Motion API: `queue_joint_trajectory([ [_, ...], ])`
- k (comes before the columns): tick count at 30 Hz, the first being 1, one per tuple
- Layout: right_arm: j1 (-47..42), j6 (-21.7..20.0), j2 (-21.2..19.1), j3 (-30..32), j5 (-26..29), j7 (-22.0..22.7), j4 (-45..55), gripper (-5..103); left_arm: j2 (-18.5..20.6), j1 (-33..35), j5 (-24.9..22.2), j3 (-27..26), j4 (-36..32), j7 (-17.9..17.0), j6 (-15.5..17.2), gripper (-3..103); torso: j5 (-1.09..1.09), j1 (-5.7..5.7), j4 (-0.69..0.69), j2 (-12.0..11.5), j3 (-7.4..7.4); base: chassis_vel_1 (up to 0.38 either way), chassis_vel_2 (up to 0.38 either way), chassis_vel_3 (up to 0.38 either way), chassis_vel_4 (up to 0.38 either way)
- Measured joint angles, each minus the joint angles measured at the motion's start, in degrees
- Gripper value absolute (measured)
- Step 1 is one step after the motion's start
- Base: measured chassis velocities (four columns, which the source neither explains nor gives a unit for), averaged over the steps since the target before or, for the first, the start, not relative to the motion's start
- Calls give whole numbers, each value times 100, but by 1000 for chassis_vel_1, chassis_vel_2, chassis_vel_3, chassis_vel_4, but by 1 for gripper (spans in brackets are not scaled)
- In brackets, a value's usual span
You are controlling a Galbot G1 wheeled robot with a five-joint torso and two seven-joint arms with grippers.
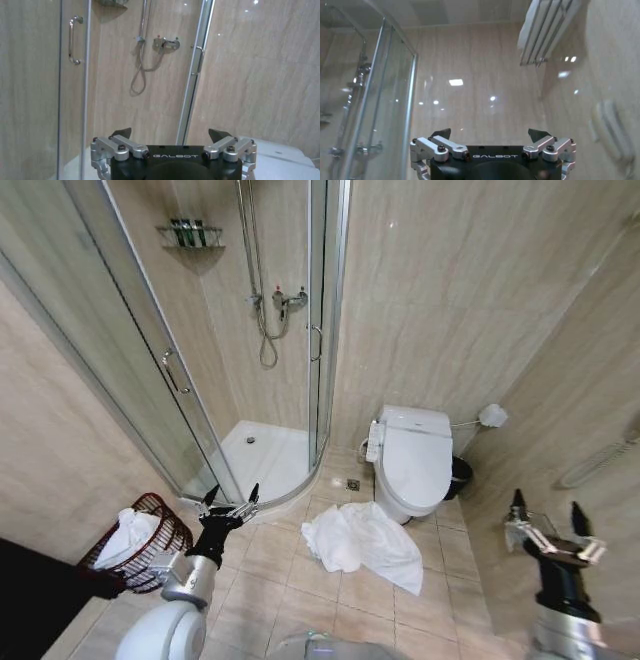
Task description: Discard the used towel into the hamper.
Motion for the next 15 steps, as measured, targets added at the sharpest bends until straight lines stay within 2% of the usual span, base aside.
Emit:
queue_joint_trajectory([
  [5,88,262,93,293,-313,-106,-46,100,1,0,0,0,0,0,0,100,-1,0,0,0,0,0,0,0,0],
  [10,3,269,200,58,-417,-67,194,100,1,0,0,-1,0,0,0,100,-1,-1,0,0,0,0,0,0,0],
  [12,-50,213,284,-188,-691,245,339,100,1,0,0,-2,0,0,0,100,-1,-1,0,0,0,0,0,0,0],
  [13,-71,105,386,-406,-1100,668,442,100,0,0,0,-2,0,0,0,100,-2,-1,0,0,0,0,0,0,0],
  [14,-71,105,386,-406,-1100,668,442,100,0,0,0,-2,0,0,0,100,-2,-1,0,0,0,0,0,0,0],
  [15,-67,43,457,-533,-1372,903,481,100,1,0,0,-2,0,0,0,100,-2,-1,0,0,0,0,0,0,0],
])
